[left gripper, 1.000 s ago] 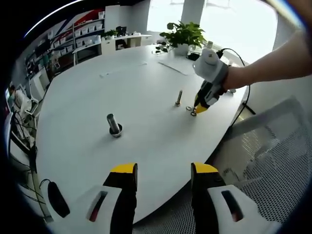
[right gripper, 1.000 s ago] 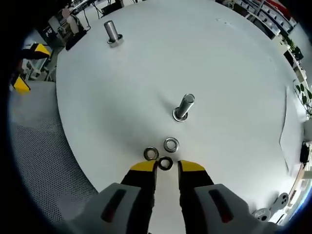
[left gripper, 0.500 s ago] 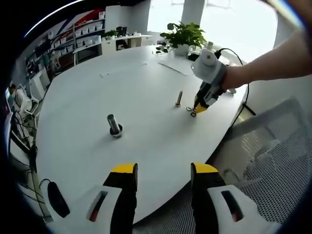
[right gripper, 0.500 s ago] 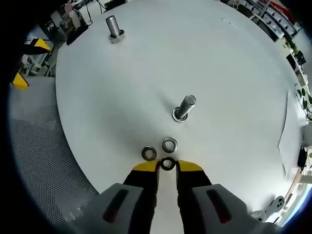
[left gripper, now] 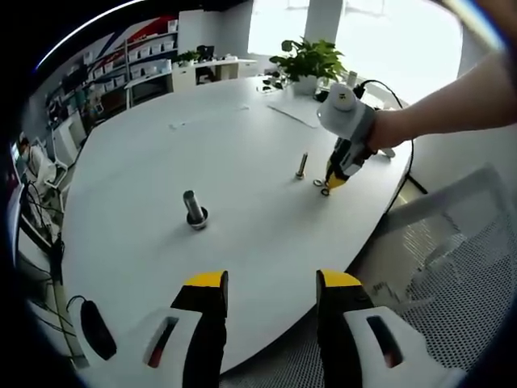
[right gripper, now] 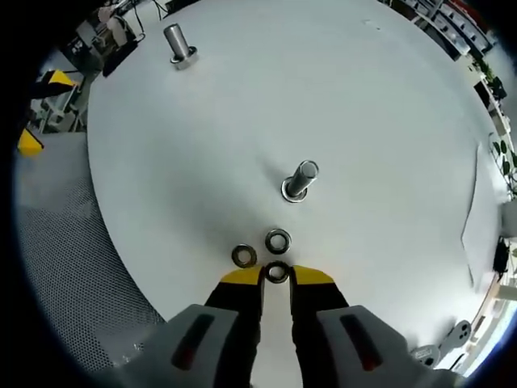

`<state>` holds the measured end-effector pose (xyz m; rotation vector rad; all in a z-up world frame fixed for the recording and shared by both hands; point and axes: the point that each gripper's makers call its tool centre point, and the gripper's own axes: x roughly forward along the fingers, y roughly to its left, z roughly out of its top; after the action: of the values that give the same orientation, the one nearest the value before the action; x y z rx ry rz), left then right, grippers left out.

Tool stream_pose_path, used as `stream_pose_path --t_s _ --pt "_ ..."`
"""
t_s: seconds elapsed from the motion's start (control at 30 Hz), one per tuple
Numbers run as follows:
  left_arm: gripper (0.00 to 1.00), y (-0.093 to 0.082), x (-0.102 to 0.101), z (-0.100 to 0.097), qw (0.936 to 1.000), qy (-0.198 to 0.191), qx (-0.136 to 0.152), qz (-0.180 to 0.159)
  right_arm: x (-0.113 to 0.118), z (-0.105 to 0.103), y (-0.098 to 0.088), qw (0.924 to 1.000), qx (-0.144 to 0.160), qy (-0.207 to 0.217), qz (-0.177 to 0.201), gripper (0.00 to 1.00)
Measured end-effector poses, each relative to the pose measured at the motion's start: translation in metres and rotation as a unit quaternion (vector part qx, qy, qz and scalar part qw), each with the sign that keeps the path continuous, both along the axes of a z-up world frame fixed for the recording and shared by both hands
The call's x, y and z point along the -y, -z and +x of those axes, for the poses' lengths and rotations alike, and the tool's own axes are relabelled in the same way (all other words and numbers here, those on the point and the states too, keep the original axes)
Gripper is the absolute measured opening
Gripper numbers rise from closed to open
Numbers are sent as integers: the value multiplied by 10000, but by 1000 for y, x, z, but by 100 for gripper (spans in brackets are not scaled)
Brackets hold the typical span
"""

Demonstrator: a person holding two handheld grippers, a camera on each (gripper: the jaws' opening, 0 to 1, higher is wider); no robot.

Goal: Place the washer onto the threaded stud by aligning its center hole with the stud, sliding it down to the base, and recovering from edge contact or off-axis alignment until the washer reaches the visible bottom stop.

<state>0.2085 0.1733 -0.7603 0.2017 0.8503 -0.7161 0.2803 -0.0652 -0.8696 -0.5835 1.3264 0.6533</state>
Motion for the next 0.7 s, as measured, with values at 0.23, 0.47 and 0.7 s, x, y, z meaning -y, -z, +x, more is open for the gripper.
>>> stream_pose_path --t_s 0.23,0.47,0.7 --pt "42 -1 -2 2 10000 -58 21 9 -1 0 0 9999 124 18 13 14" --pt "43 -3 -7 7 9998 -153 116 59 -1 -1 -1 9991 409 -64 -17 14" --pt "43 -2 -7 6 9998 -134 103 56 1 1 -2 9989 441 120 88 13"
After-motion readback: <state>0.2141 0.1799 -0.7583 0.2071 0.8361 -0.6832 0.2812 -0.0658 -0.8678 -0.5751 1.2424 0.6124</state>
